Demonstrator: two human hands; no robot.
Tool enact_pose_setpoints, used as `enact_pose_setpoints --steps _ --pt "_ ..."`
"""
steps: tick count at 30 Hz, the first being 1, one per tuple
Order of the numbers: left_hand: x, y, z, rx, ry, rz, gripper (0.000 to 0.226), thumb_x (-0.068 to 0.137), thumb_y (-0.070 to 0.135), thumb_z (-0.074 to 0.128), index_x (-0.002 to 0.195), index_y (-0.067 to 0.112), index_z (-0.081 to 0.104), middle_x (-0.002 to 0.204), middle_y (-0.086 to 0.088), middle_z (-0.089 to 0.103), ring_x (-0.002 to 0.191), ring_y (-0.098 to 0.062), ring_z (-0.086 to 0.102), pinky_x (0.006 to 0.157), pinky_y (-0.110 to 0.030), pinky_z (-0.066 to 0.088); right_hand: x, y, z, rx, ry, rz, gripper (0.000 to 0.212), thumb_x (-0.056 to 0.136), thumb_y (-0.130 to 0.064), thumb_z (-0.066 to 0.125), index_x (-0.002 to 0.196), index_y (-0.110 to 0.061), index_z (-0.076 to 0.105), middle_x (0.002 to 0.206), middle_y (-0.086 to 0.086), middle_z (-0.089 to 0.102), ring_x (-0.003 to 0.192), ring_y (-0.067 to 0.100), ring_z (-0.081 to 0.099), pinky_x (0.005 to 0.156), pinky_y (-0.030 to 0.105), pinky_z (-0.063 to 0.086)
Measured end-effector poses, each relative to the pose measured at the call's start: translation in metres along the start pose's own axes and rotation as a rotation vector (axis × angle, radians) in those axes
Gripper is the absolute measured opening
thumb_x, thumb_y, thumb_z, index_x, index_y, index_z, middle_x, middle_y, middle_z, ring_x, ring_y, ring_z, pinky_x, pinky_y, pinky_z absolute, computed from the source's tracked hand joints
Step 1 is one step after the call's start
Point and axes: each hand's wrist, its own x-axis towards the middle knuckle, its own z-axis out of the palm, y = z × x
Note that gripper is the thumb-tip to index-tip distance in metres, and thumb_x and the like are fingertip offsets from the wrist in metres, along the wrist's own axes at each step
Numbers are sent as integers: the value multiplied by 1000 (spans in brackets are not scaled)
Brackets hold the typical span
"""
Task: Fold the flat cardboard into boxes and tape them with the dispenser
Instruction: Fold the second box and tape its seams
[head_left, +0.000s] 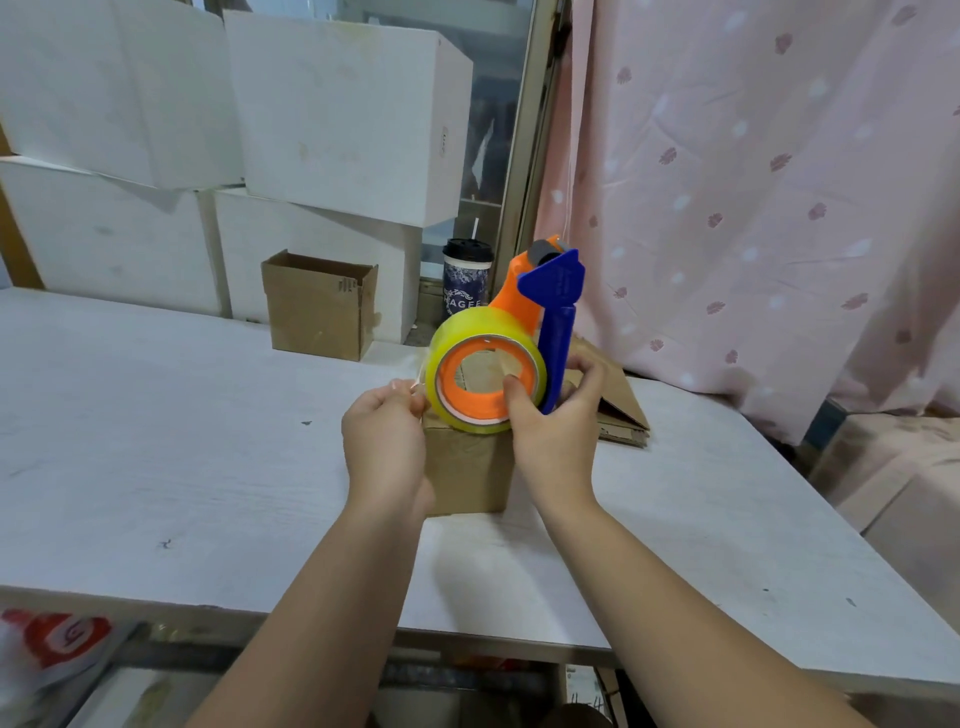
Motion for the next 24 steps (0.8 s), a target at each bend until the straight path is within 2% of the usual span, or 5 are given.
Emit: enact_pose_setpoints --steps 8,13,19,22,24 --pt "-7 5 -5 97 23 85 25 100 23 40 82 23 56 96 0 67 94 -15 62 65 -29 39 -7 1 7 1 58 -80 42 89 -18 66 114 -38 40 102 -26 57 91 -15 57 67 1 43" --pt "-8 3 -4 19 54 24 31 102 23 36 80 23 58 97 1 66 100 -15 60 91 -39 44 -6 3 9 59 33 -31 37 88 -20 67 123 -26 54 107 -14 64 94 -10 58 70 5 47" --pt "1 2 -8 -41 -11 22 31 101 15 34 87 16 62 94 5 70 91 -4 62 85 -31 39 4 -1 5 248 -23 166 18 81 -20 73 99 -16 71 74 -14 70 72 -1 66 57 13 49" --pt "7 -2 -13 -71 -9 -16 33 99 8 37 83 15 65 88 2 71 85 -6 64 79 -27 46 4 -3 4 204 -48 103 25 82 -23 73 105 -31 67 89 -20 70 87 -3 65 62 13 51" --pt "9 -7 -15 -58 -16 -13 31 98 5 39 83 15 65 101 -9 70 93 -17 66 87 -30 49 2 -5 4 182 -66 58 32 83 -23 72 109 -40 62 91 -27 67 91 -7 62 63 10 50"
